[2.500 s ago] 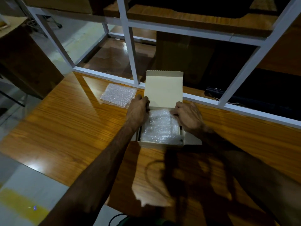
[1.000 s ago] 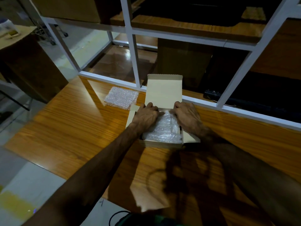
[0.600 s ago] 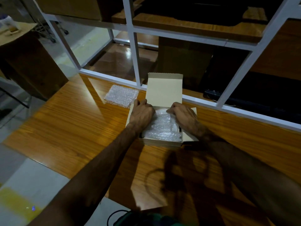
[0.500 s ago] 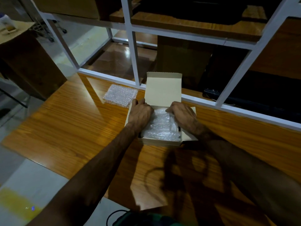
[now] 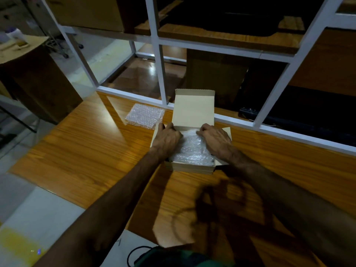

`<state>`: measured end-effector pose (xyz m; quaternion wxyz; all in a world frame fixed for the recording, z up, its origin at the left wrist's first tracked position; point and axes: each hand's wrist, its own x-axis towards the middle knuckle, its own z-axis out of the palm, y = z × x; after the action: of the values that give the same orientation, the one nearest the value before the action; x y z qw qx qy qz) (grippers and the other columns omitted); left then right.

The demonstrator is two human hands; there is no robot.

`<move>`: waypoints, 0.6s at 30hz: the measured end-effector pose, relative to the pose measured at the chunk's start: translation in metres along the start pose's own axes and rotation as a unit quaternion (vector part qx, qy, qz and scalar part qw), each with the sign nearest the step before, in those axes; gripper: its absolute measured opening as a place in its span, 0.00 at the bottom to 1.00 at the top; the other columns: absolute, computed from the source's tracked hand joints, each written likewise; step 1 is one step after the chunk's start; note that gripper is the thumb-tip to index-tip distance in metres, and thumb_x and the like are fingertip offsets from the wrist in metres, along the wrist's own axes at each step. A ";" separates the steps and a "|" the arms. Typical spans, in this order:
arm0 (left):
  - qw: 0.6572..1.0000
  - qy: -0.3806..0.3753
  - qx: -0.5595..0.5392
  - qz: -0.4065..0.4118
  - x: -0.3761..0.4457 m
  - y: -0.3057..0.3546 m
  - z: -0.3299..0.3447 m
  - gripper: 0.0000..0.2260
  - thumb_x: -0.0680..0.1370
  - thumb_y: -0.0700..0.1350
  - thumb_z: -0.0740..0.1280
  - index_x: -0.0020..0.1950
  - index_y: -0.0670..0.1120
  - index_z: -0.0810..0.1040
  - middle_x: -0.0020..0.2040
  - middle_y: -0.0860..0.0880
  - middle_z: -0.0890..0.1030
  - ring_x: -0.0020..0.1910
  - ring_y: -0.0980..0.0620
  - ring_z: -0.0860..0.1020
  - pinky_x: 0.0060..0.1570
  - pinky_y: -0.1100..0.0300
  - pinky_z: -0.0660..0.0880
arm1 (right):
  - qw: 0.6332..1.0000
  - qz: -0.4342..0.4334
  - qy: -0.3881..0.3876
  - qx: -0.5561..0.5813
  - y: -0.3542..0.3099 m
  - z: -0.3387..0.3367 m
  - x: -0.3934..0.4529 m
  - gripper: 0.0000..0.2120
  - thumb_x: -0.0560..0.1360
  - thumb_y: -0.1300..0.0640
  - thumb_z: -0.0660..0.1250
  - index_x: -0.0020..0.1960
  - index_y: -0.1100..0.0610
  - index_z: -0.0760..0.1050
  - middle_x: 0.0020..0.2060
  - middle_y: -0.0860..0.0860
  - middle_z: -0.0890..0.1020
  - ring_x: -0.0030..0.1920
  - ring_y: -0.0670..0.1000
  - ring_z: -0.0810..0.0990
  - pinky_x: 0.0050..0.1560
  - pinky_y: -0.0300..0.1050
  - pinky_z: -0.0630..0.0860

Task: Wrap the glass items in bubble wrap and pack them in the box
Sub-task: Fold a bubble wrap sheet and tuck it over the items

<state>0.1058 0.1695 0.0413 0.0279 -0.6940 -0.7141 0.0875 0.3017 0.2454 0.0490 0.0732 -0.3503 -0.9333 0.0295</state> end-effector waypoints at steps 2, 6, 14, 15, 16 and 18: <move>1.000 -0.006 -0.024 0.014 -0.012 -0.002 -0.001 0.16 0.77 0.50 0.73 0.65 0.52 0.81 0.66 0.46 0.81 0.74 0.44 0.68 0.73 0.41 0.60 | 1.000 -0.013 0.011 0.017 0.003 0.001 -0.013 0.20 0.78 0.67 0.70 0.69 0.56 0.81 0.68 0.55 0.80 0.65 0.56 0.80 0.67 0.55 0.77; 0.989 0.075 -0.127 0.032 -0.045 -0.001 0.002 0.13 0.79 0.47 0.69 0.64 0.50 0.83 0.65 0.45 0.82 0.74 0.44 0.71 0.78 0.43 0.56 | 0.994 -0.003 0.035 0.105 0.009 0.004 -0.037 0.12 0.81 0.61 0.68 0.63 0.55 0.85 0.65 0.54 0.82 0.64 0.53 0.81 0.68 0.52 0.76; 0.941 0.146 -0.288 0.105 -0.079 0.017 0.012 0.10 0.82 0.42 0.68 0.60 0.46 0.86 0.54 0.46 0.86 0.53 0.47 0.81 0.55 0.51 0.77 | 0.983 -0.025 0.028 0.179 -0.009 0.006 -0.072 0.09 0.80 0.51 0.70 0.58 0.50 0.86 0.51 0.46 0.83 0.52 0.45 0.78 0.53 0.49 0.75; 0.943 0.136 -0.288 0.101 -0.076 0.017 0.014 0.09 0.82 0.41 0.68 0.59 0.46 0.86 0.55 0.46 0.86 0.54 0.47 0.81 0.55 0.50 0.78 | 0.984 -0.029 0.026 0.172 -0.008 0.008 -0.071 0.09 0.80 0.51 0.70 0.57 0.50 0.86 0.51 0.45 0.82 0.51 0.45 0.78 0.53 0.50 0.75; 0.944 0.129 -0.287 0.099 -0.074 0.017 0.013 0.09 0.81 0.41 0.69 0.59 0.46 0.86 0.55 0.46 0.86 0.54 0.47 0.81 0.54 0.51 0.79 | 0.986 -0.032 0.022 0.165 -0.008 0.009 -0.070 0.09 0.80 0.51 0.70 0.57 0.49 0.86 0.50 0.44 0.81 0.51 0.46 0.78 0.52 0.51 0.76; 0.944 0.115 -0.293 0.100 -0.068 0.017 0.012 0.09 0.80 0.38 0.71 0.57 0.46 0.87 0.54 0.47 0.86 0.53 0.49 0.82 0.52 0.53 0.80 | 0.987 -0.037 0.012 0.156 -0.008 0.011 -0.067 0.09 0.80 0.51 0.69 0.56 0.49 0.86 0.49 0.43 0.80 0.50 0.46 0.78 0.51 0.52 0.76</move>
<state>0.1230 0.1012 0.0324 -0.1039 -0.7447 -0.6269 -0.2041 0.3445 0.1955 0.0309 0.1392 -0.3006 -0.9285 0.1677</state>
